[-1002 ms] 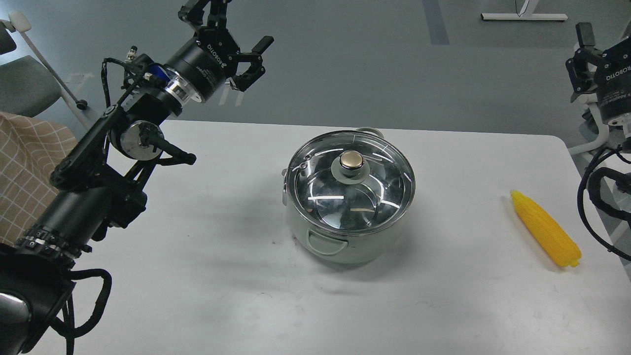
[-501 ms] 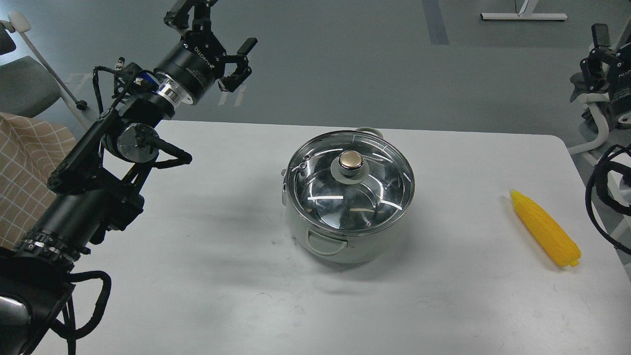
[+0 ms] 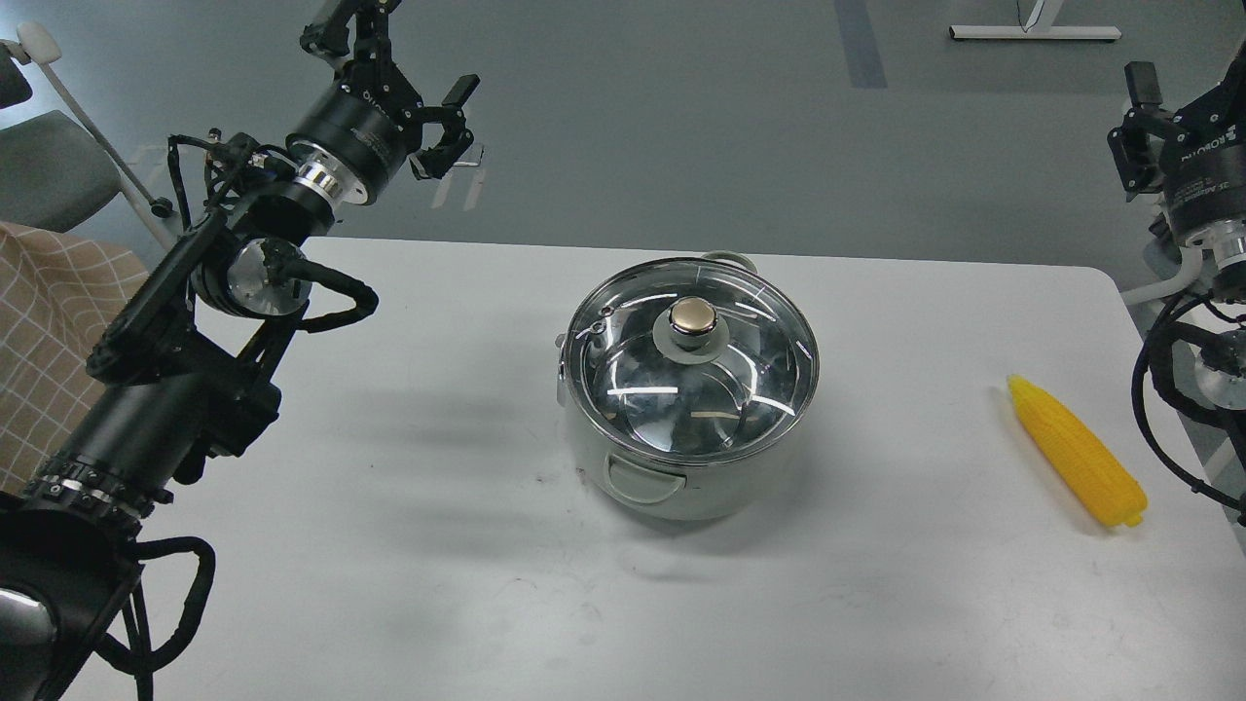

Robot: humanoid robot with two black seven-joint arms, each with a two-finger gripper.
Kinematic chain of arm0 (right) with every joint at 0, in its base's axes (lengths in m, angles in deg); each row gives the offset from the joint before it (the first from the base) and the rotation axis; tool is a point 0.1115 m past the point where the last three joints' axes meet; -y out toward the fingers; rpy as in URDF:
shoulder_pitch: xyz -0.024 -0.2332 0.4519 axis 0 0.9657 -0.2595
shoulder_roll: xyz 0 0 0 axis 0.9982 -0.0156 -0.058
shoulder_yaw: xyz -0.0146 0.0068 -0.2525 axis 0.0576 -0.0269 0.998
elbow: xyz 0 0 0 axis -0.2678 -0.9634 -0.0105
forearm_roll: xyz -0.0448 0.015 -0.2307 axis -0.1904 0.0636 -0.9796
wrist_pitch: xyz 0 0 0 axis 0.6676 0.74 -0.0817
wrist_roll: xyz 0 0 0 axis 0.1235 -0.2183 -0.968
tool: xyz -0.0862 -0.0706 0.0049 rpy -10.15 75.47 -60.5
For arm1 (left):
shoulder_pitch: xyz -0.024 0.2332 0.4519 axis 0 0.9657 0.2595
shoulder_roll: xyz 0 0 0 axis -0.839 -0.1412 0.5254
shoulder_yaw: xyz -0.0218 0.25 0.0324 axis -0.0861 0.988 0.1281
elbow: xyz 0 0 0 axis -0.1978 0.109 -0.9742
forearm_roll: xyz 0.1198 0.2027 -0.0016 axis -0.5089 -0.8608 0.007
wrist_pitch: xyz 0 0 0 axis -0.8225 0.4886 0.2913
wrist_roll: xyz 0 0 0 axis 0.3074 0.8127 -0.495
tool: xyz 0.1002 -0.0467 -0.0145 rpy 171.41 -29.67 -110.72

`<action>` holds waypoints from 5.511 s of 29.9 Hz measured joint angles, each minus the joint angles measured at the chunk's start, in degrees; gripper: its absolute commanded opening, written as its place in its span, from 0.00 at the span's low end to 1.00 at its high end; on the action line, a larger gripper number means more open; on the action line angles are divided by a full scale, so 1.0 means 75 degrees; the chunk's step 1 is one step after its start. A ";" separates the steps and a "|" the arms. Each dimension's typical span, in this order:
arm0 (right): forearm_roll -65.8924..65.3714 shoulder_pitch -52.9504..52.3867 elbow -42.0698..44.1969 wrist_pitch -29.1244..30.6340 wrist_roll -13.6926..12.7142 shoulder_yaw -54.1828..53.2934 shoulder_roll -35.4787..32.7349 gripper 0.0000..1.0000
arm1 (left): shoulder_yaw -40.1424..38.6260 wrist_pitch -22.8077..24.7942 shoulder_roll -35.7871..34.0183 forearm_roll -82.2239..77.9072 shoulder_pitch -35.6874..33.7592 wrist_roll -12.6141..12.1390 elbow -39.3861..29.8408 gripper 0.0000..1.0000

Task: Open pot and put corn in
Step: 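Raise the left gripper and open it above the pot, then reach the left gripper over the pot and grasp the lid knob, then lift the glass lid off the pot and lower it beside the pot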

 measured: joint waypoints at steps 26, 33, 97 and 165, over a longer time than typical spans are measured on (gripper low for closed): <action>0.0071 0.0355 -0.0024 0.0620 0.0000 0.0230 -0.0254 1.00 | 0.0167 0.0584 -0.0446 -0.2978 0.0465 0.0617 -0.2125 0.98; 0.0073 0.0377 -0.0018 0.0593 0.0000 0.0205 -0.0254 1.00 | 0.0220 0.0596 -0.0757 -0.5281 0.0436 0.0609 -0.3573 0.98; 0.0071 0.1162 -0.0183 0.0198 0.0000 -0.0101 -0.0378 1.00 | 0.4445 -0.0367 -0.0264 -1.3715 -0.0323 0.1703 -0.2355 0.66; 0.0084 0.1624 -0.0411 0.0132 0.0000 -0.0439 -0.0273 1.00 | 0.1700 -0.5378 -0.3185 -1.3717 0.4884 0.2463 -0.0578 0.10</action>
